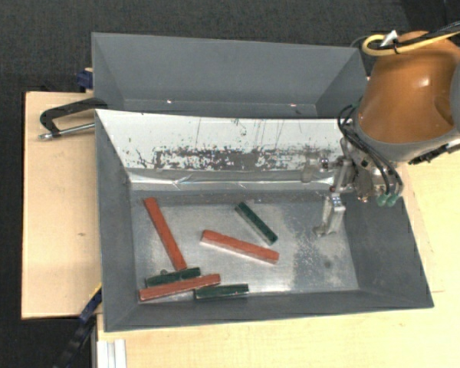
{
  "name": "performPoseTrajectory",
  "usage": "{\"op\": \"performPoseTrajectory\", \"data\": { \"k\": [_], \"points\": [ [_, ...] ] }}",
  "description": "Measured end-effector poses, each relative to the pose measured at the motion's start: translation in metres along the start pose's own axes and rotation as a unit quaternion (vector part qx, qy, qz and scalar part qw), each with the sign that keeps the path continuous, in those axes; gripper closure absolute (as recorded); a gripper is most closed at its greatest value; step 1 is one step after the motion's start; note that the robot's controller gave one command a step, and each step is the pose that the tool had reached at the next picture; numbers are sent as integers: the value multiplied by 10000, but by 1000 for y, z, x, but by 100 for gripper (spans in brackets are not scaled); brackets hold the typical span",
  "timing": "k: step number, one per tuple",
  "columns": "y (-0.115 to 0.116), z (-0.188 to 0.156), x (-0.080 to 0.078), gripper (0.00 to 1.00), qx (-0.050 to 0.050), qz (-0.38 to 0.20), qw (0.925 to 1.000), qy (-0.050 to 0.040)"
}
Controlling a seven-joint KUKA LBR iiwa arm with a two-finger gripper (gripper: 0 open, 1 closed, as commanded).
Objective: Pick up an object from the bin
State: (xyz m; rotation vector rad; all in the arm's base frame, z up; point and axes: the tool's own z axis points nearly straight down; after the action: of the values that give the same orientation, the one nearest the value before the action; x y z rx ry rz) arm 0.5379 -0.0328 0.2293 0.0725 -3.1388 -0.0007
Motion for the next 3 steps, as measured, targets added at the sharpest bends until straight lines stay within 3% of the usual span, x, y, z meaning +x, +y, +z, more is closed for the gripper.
{"op": "performPoseTrajectory", "data": {
  "k": [1,2,3],
  "points": [
    [-7,11,-8,0,12,-231,9997,-97],
    [10,83,-4,0,-1,406,9992,-38],
    [9,129,17,0,-5,237,9997,-10]
  ]
}}
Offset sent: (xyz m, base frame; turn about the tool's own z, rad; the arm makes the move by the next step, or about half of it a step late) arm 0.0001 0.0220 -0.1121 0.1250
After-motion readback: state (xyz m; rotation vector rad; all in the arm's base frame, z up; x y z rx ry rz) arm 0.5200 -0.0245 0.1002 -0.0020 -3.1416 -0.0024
